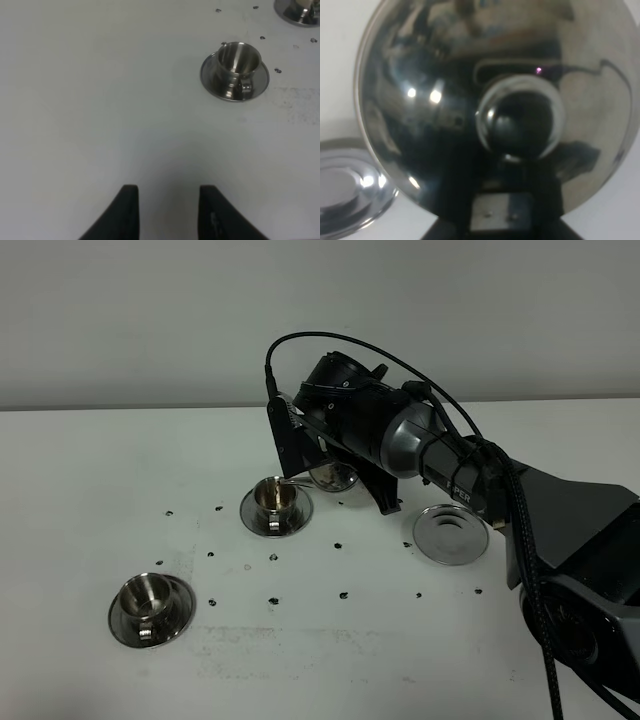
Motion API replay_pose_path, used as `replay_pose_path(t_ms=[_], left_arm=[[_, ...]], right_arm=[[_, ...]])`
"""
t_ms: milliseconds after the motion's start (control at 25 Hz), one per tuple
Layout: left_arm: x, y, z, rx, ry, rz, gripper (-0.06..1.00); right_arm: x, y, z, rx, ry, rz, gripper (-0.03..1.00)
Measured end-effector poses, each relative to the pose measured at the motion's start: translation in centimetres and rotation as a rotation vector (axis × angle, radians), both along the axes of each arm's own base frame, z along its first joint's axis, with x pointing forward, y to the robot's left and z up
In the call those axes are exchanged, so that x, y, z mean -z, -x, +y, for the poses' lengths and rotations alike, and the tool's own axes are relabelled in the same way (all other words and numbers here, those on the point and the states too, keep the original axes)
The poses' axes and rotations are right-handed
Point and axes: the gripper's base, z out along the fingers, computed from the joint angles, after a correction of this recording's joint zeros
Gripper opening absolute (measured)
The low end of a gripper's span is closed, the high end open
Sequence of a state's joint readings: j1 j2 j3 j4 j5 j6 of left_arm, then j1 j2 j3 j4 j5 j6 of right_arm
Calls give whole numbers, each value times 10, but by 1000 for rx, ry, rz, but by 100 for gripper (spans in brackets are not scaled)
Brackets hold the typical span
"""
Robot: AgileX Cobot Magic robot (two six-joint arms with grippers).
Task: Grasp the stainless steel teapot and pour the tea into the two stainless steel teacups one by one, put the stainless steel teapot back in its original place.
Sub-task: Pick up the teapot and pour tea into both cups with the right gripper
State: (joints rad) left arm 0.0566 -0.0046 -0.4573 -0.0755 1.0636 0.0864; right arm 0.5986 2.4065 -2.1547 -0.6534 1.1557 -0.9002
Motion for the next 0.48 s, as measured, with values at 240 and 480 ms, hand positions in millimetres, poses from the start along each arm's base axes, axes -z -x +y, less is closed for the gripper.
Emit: replay_pose_path(t_ms=[240, 480], left_arm=[[0, 0, 0, 0, 0, 0, 31], [0, 0, 0, 0, 0, 0, 31]], right_arm=[[-1, -1, 0, -10, 5, -12, 18], [-1, -1, 0, -23, 15, -11, 18]])
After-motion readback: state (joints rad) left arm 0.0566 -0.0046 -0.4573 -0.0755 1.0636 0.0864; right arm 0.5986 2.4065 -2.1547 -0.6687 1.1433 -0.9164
